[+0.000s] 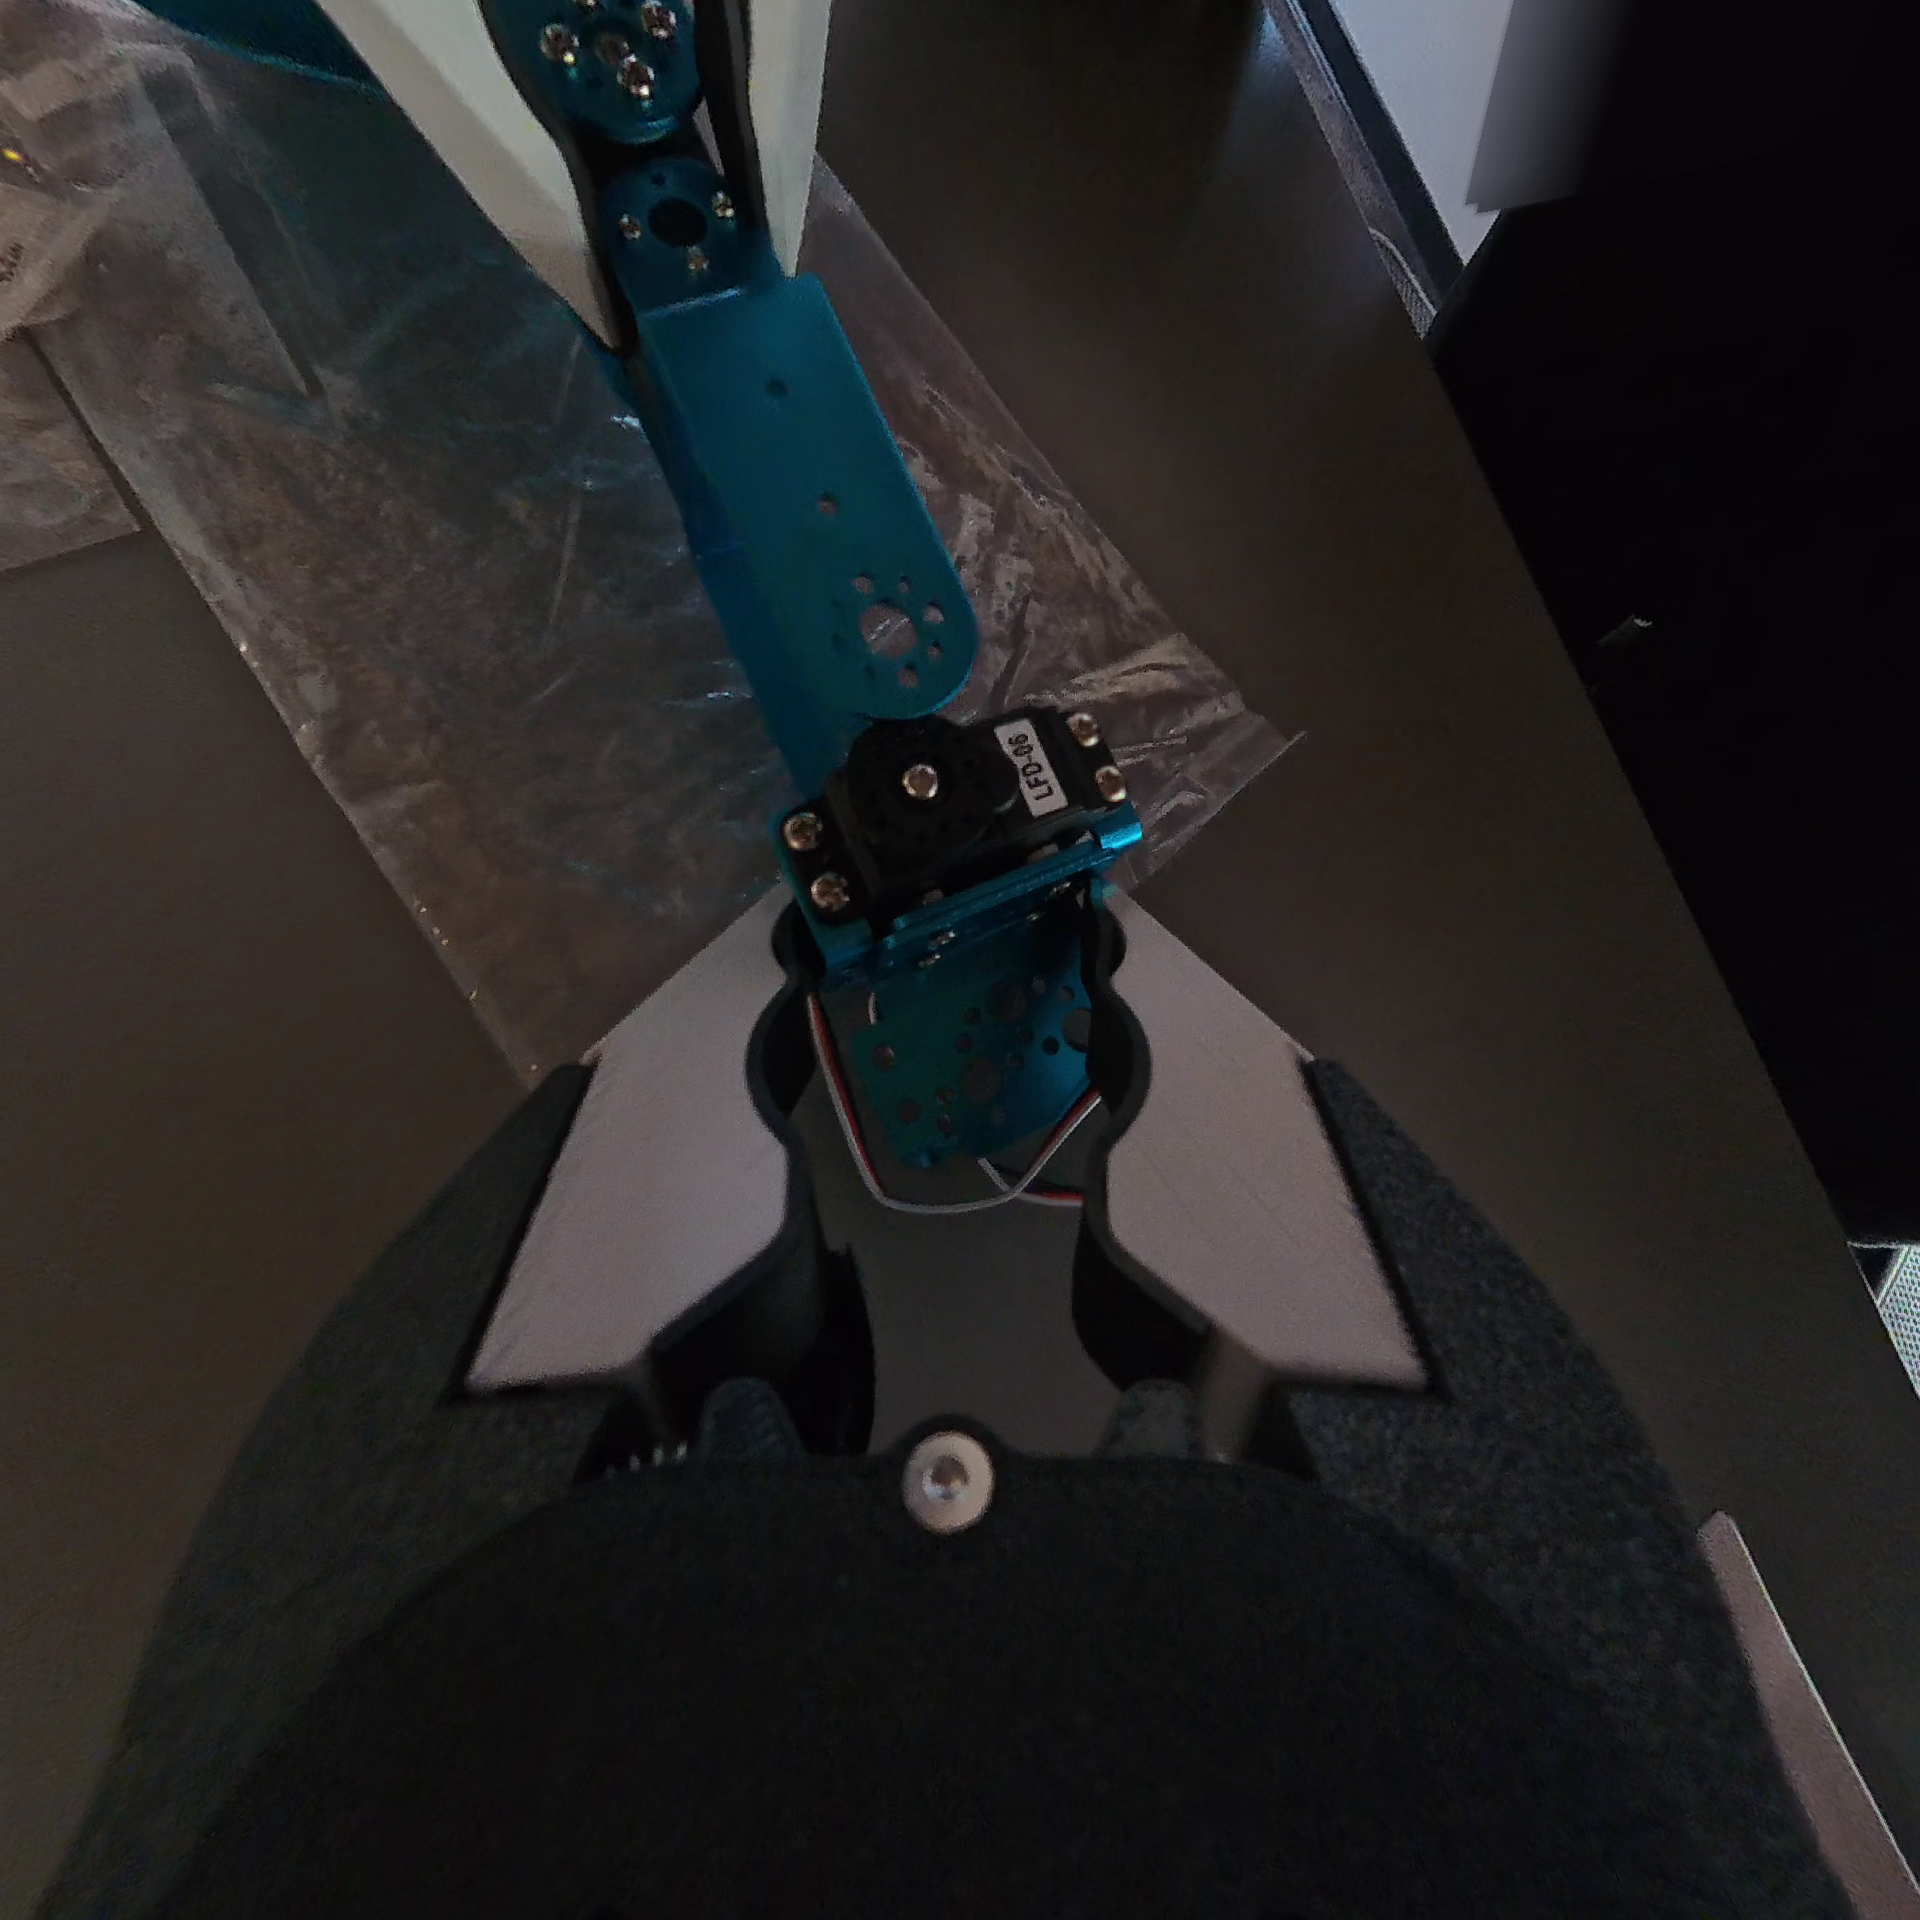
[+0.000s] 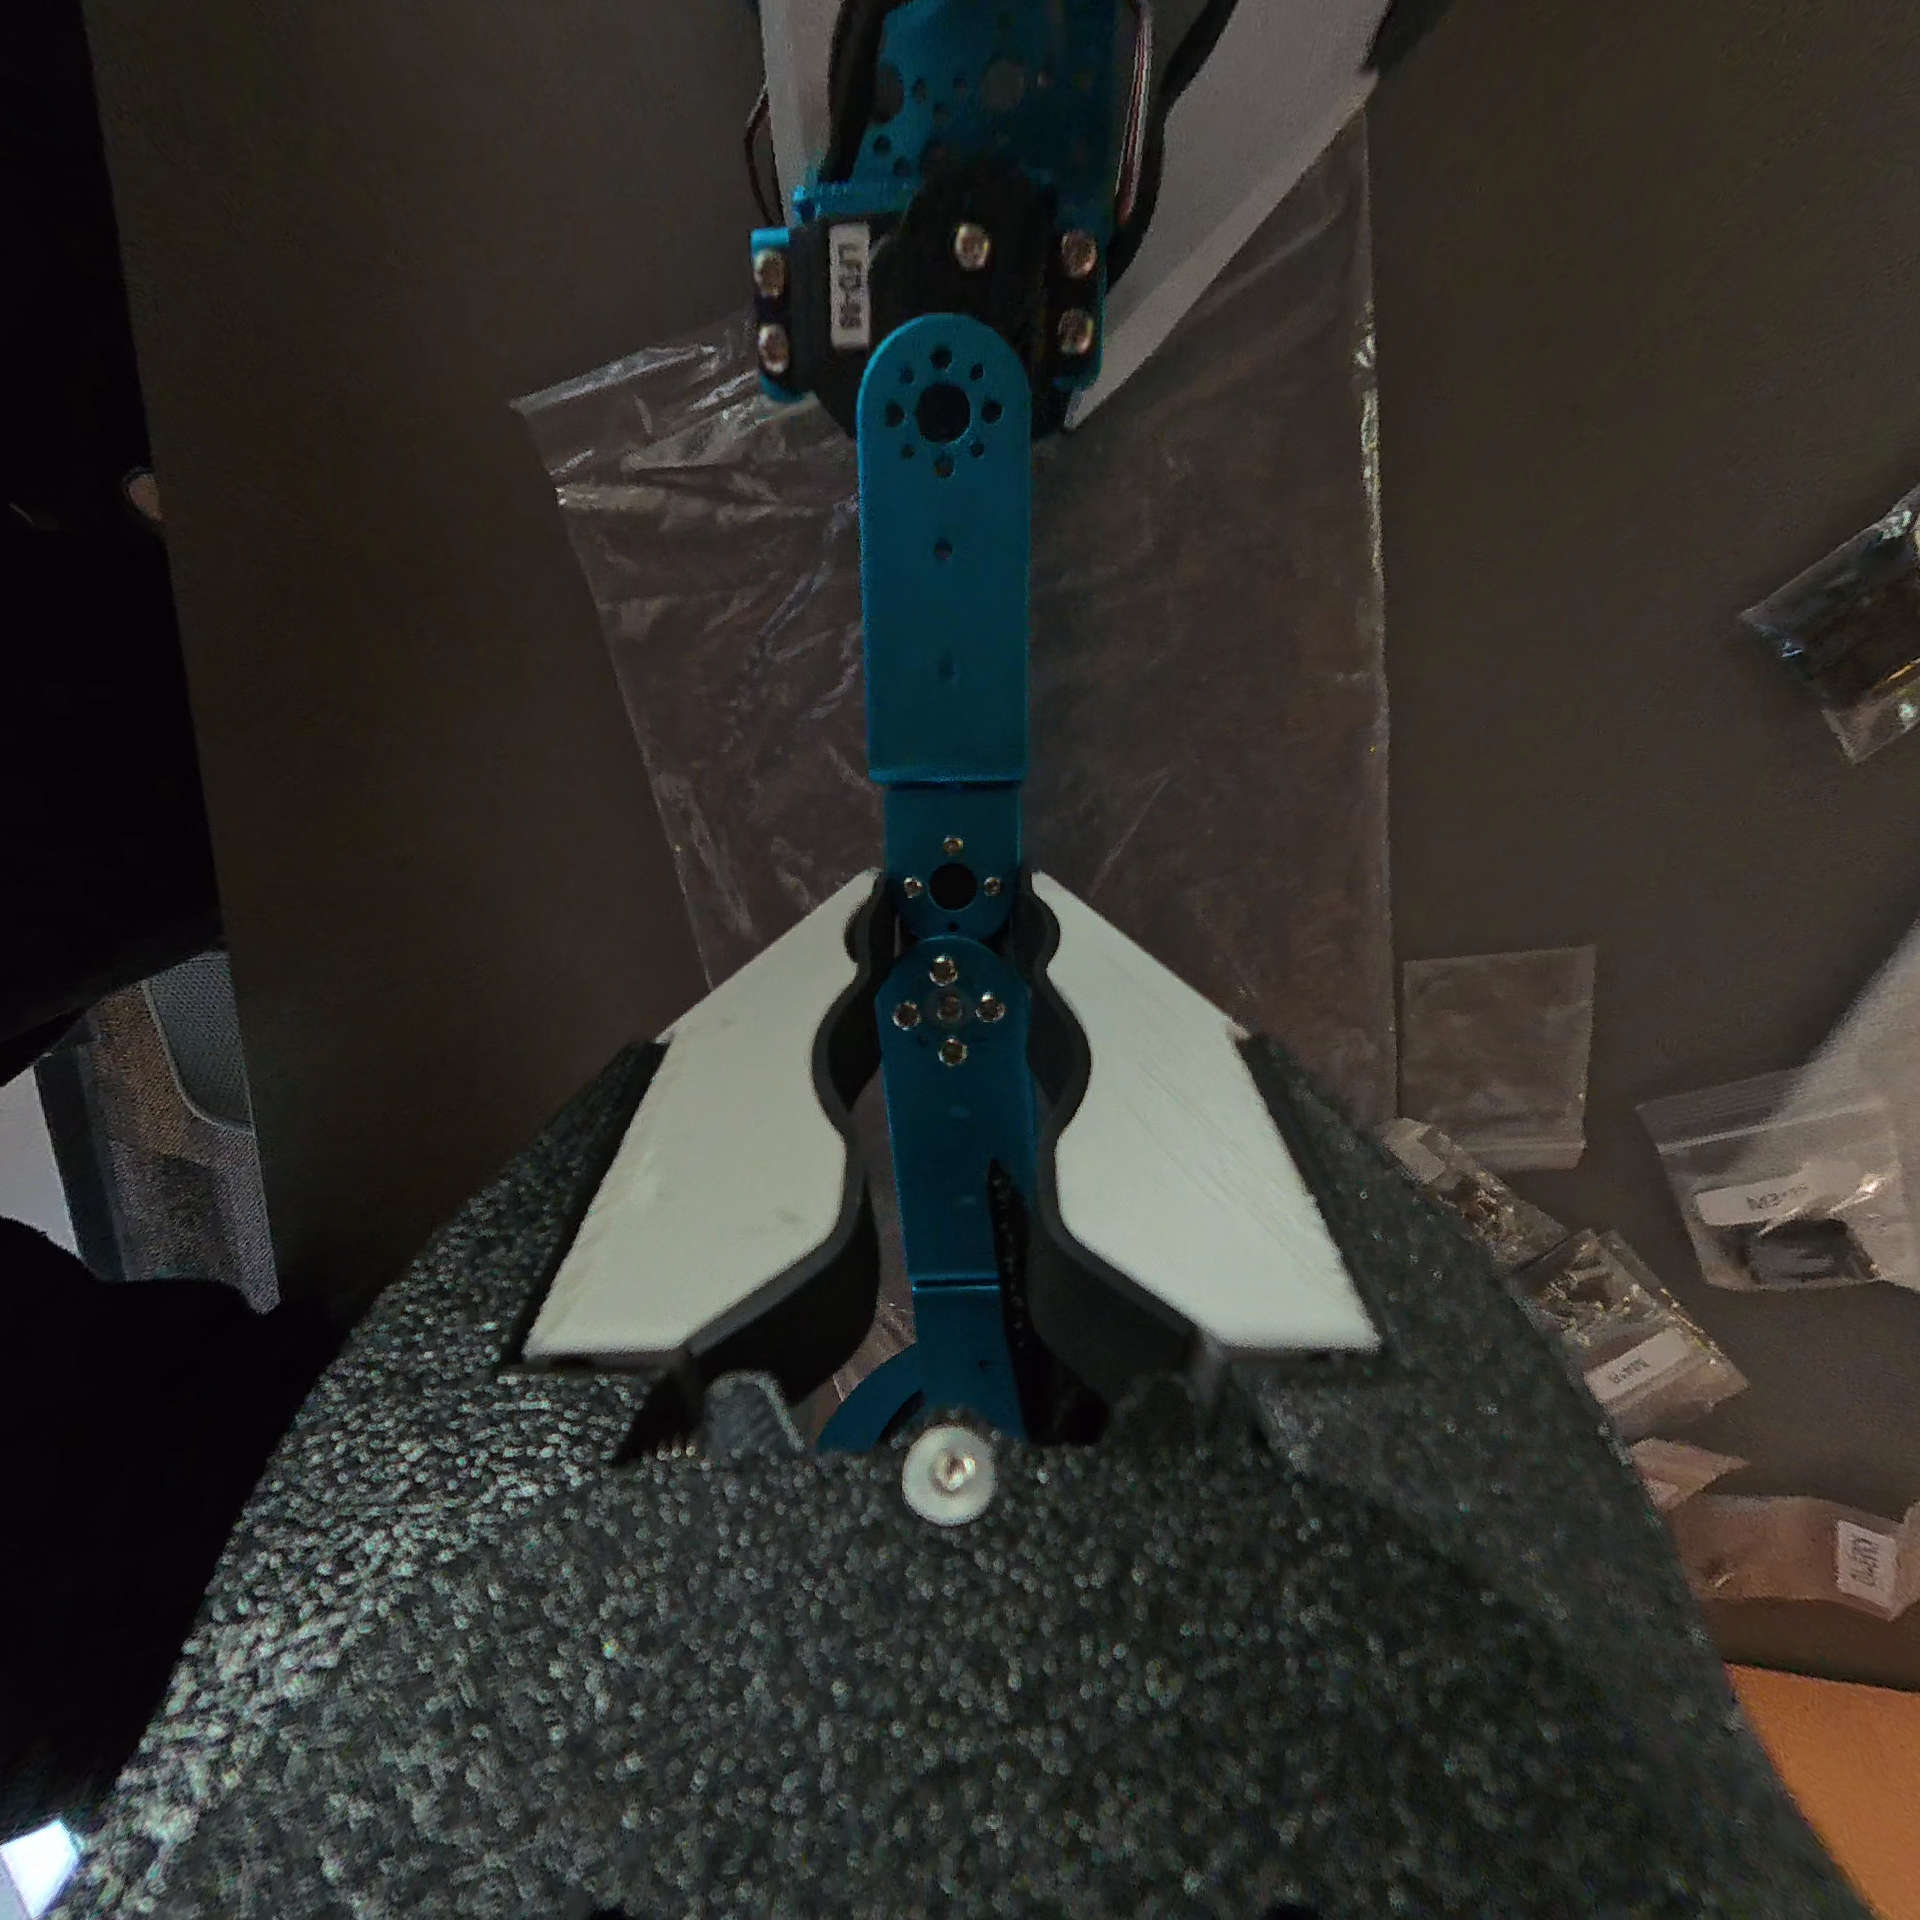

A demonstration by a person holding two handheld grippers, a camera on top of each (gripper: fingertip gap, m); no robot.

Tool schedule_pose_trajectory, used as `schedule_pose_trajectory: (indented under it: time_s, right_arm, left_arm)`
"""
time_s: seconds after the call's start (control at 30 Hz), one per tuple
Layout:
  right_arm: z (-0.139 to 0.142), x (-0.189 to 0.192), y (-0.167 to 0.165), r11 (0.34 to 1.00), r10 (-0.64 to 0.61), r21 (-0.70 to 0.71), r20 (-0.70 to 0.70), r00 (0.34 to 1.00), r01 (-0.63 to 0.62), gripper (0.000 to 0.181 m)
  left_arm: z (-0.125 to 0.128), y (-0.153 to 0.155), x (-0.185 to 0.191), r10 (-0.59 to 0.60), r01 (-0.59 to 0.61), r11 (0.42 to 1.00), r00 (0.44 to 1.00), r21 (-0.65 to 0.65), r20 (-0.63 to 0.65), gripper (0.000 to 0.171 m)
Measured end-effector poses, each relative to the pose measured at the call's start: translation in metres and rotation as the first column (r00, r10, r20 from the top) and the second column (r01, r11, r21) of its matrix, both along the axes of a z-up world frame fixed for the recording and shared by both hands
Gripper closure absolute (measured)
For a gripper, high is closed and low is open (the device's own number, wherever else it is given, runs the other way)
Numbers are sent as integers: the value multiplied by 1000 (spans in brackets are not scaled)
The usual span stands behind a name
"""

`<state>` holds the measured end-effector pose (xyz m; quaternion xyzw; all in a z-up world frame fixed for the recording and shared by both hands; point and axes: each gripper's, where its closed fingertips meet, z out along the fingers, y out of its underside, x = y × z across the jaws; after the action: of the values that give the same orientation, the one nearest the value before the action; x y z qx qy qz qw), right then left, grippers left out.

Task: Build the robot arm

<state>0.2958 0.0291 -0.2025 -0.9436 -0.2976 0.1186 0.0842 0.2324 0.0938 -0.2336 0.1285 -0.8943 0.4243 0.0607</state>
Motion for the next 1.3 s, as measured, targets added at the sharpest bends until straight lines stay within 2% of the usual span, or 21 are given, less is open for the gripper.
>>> schedule_pose_trajectory:
  time_s: [0.8, 0.9, 0.97, 1.07, 1.13, 1.2, 1.3]
  right_arm:
    - [0, -1, 4, 1000, 13, 17, -4, 1000, -13, 160]
    - [0, 1, 6, 1000, 1, 22, 5, 1000, -1, 160]
    - [0, 1, 6, 1000, 5, 26, 12, 1000, -5, 160]
    - [0, 1, 7, 1000, 7, 30, 14, 1000, -7, 160]
    - [0, 0, 8, 999, 8, 35, 18, 1000, -8, 160]
    - [-1, 1, 9, 999, 11, 40, 27, 1000, -12, 160]
    - [-1, 0, 9, 999, 20, 47, 40, 999, -22, 160]
  left_arm:
    - [-2, -4, 3, 28, -28, 1000, 999, -3, 19, 122]
    - [-3, -1, 7, 102, -102, 995, 995, 21, -5, 120]
    - [-6, 4, 12, 188, -187, 980, 982, 74, -7, 108]
    - [-5, 12, 15, 260, -268, 951, 963, 156, 71, 97]
    - [-4, 15, 14, 276, -294, 935, 954, 197, 113, 98]
    - [-4, 12, 8, 268, -286, 937, 957, 203, 111, 114]
    - [-4, 11, 7, 285, -300, 938, 953, 176, 104, 118]
